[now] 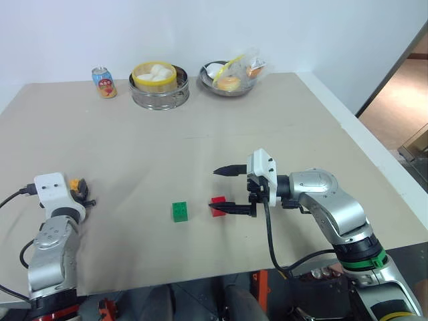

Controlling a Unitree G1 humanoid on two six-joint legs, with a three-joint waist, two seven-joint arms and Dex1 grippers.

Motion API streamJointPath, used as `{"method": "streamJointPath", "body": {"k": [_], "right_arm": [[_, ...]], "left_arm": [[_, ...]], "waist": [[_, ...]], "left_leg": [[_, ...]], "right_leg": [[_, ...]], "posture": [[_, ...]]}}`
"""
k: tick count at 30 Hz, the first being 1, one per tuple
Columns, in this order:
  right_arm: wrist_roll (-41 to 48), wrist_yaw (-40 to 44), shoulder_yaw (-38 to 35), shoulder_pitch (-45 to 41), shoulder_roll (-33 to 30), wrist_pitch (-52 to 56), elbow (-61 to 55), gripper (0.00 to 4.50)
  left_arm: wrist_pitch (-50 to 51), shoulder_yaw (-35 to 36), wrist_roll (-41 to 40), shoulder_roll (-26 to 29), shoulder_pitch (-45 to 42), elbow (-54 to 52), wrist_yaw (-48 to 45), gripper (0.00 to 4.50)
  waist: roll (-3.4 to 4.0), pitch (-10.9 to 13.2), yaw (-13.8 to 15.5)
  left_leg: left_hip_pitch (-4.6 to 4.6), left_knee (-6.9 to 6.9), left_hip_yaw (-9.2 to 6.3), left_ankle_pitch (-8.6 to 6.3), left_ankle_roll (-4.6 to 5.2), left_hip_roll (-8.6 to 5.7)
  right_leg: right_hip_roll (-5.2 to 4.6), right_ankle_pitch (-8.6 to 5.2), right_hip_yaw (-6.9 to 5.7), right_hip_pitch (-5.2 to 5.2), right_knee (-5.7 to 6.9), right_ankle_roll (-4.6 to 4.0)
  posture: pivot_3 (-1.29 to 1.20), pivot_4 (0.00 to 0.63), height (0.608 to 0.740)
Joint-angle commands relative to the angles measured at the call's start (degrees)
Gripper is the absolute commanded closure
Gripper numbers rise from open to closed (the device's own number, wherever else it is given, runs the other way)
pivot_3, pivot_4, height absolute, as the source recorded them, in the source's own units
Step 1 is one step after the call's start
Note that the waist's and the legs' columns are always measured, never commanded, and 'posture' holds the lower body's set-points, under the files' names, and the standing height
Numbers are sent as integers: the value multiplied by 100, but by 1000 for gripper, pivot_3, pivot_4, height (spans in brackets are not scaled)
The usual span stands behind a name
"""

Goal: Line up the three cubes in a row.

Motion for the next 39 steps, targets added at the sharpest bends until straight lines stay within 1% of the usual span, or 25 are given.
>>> {"method": "streamJointPath", "body": {"k": [1,3,4,5,7,11,15,17,20,22,27,39], "right_arm": [[64,-13,-181,-134,-21,-31,-186,0],[70,5,-176,-177,-14,-38,-157,0],[62,36,-160,-202,-16,-58,-131,0],[56,62,-146,-224,-17,-73,-106,0],[20,103,-114,-263,-19,-107,-54,0],[2,112,-121,-288,-40,-106,-28,0],[20,75,-175,-217,-119,-44,-138,0],[42,53,-199,-169,-162,-9,-205,0],[82,-16,-258,-73,-251,79,-354,0],[100,-55,-299,-11,-313,128,-445,0],[151,-129,-401,110,-417,259,-615,0],[238,-137,-428,166,-520,364,-710,0]], "left_arm": [[-419,-570,-271,696,175,-175,-1659,3118],[-776,-1008,-394,1102,294,-326,-2705,3118],[-1173,-1399,-330,1475,428,-374,-3486,3118],[-1467,-1650,-299,1741,506,-337,-4067,3118],[-1723,-1930,-534,2152,489,-158,-5123,3118],[-1880,-2176,-815,2559,-30,387,-6272,3118],[-2081,-2475,-745,2730,-660,1083,-7150,3118],[-2183,-2553,-715,2727,-859,1307,-7389,3118],[-2224,-2573,-768,2657,-1142,1598,-7601,3118],[-2324,-2560,-771,2623,-1211,1715,-7685,3118],[-2371,-2521,-864,2639,-974,1523,-7824,3118],[-2742,-2375,-727,2589,-824,1659,-7557,3118]], "waist": [[0,0,0],[1,1,10],[4,2,14],[3,2,13],[5,3,7],[7,4,7],[8,5,7],[9,5,7],[8,5,5],[8,5,5],[9,5,-6],[9,5,-1]], "left_leg": [[-1,0,0,0,0,0],[-2,0,0,0,-2,0],[-2,-2,2,0,-2,-1],[-2,-4,9,0,-2,-4],[-3,-9,26,-1,-3,-2],[-5,-21,37,0,-2,-1],[-13,-24,32,1,0,3],[-23,-23,31,1,1,3],[-44,-22,31,1,1,3],[-48,-23,27,1,2,3],[-47,-24,25,-2,5,6],[-46,-12,24,1,10,6]], "right_leg": [[0,-9,0,-1,0,-16],[-1,-14,-2,-4,0,-26],[-8,-17,-3,-5,-1,-32],[-17,-20,-4,-5,-2,-36],[-29,-19,-4,-11,-7,-41],[-36,-21,-7,-27,-6,-44],[-21,-23,-6,-34,-4,-39],[-18,-25,-5,-41,-4,-34],[-15,-11,0,-59,-3,-2],[-10,-14,1,-60,-1,5],[-6,-16,3,-63,4,8],[-6,-9,4,-60,6,-2]], "posture": [[0,150,740],[0,150,740],[0,150,740],[0,150,740],[0,150,740],[0,150,740],[0,150,740],[0,150,740],[0,150,740],[0,150,740],[0,150,740],[0,150,740]]}}
